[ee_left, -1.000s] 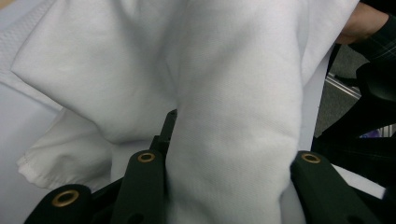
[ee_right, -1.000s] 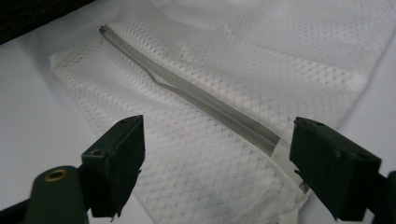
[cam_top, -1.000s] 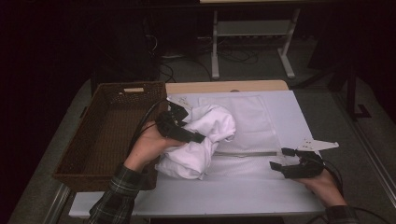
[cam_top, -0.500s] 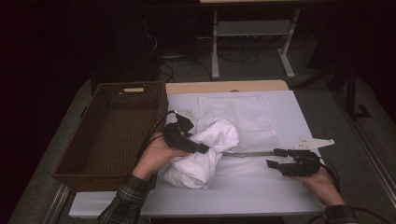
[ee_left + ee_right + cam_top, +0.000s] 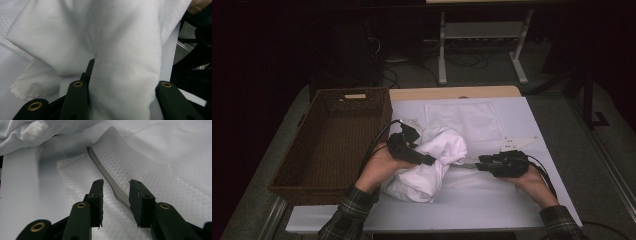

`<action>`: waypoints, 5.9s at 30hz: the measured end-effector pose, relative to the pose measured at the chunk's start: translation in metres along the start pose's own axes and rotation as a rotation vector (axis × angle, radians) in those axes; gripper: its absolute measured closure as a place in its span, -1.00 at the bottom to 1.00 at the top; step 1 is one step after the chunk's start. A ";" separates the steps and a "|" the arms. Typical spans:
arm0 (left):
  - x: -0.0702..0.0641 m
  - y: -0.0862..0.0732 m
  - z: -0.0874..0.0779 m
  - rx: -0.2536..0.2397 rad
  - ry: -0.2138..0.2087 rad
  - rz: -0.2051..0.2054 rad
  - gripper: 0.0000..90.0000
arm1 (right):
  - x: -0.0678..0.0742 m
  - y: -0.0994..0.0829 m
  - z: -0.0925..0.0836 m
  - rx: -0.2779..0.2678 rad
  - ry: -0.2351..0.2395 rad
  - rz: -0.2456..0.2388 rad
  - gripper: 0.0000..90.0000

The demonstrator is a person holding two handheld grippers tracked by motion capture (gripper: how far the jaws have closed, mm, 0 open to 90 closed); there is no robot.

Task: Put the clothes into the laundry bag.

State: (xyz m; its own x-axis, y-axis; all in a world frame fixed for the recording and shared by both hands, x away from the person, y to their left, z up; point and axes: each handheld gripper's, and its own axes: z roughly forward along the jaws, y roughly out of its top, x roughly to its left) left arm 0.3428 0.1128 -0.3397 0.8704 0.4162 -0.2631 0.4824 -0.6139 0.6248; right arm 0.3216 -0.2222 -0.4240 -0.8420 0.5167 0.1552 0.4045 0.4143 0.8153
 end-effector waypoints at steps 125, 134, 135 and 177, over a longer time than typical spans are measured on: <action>0.021 0.017 0.075 0.161 0.126 0.003 0.34 | -0.024 0.066 0.023 -0.168 -0.019 0.000 0.96; 0.022 0.013 0.089 0.114 0.142 -0.008 0.28 | -0.017 0.066 0.031 -0.143 0.005 -0.012 0.96; 0.022 0.013 0.090 0.112 0.140 -0.009 0.28 | -0.016 0.066 0.032 -0.138 0.009 -0.012 0.96; 0.025 0.005 0.096 0.085 0.141 -0.018 0.28 | -0.012 0.011 -0.005 0.006 -0.077 0.001 0.43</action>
State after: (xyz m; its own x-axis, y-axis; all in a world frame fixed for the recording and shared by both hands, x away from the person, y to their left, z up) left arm 0.3763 0.0559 -0.4142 0.8420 0.5139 -0.1640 0.5096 -0.6579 0.5545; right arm 0.3347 -0.2277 -0.4144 -0.8118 0.5729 0.1128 0.4077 0.4178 0.8119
